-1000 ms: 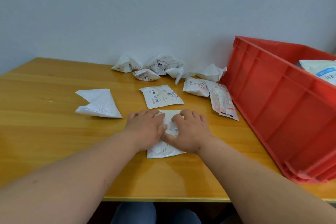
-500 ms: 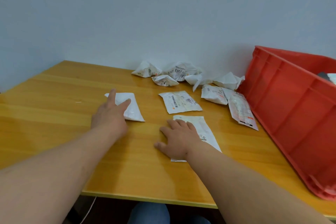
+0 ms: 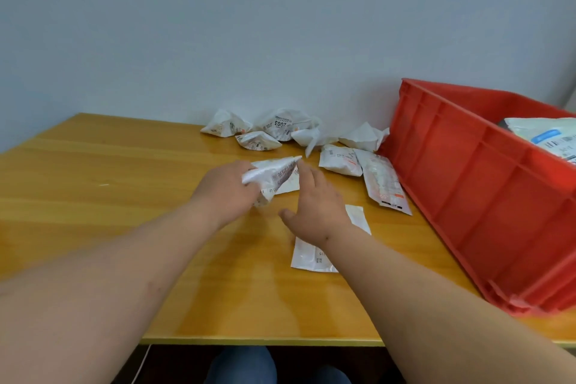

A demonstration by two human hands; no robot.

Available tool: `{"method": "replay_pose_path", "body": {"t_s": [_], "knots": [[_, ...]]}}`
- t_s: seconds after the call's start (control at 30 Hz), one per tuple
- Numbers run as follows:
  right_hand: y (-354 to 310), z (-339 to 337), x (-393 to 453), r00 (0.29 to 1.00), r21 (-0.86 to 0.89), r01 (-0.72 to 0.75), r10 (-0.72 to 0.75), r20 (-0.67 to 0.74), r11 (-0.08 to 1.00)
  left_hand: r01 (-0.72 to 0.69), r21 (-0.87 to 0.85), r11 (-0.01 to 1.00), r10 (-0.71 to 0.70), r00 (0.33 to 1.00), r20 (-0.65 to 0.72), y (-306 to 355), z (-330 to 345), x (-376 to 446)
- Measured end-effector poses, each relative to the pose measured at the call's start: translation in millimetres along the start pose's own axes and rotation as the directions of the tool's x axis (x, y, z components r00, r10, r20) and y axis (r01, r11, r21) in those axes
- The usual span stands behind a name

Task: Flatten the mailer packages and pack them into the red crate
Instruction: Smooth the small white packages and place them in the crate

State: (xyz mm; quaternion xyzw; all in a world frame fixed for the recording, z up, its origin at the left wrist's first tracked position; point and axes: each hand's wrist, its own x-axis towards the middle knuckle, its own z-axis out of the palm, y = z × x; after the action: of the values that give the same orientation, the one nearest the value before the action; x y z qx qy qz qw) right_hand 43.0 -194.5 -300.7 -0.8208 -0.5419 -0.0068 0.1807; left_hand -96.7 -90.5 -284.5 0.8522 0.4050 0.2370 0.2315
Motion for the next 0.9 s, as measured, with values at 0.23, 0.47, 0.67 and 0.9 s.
{"method": "replay_pose_path", "body": {"t_s": [0.23, 0.47, 0.67, 0.9], "knots": [[-3.9, -20.4, 0.7, 0.983, 0.719, -0.166, 0.174, 0.063, 0.675, 0.199, -0.492, 0.848, -0.148, 0.979, 0.142, 8.6, -10.7, -6.2], [-5.2, -18.5, -0.2, 0.895, 0.792, -0.433, 0.308, 0.323, 0.429, 0.455, -0.573, 0.682, -0.17, 0.86, 0.48, -5.6, -5.8, -20.8], [4.7, -16.2, 3.0, 0.89, 0.676, -0.44, 0.389, 0.24, 0.591, 0.54, -0.585, 0.606, -0.111, 0.785, 0.609, -31.0, -4.9, -24.1], [19.6, -6.3, 5.3, 0.836, 0.645, -0.522, 0.486, 0.256, 0.557, 0.527, -0.591, 0.611, -0.241, 0.835, 0.495, -39.0, -3.5, -23.1]]}}
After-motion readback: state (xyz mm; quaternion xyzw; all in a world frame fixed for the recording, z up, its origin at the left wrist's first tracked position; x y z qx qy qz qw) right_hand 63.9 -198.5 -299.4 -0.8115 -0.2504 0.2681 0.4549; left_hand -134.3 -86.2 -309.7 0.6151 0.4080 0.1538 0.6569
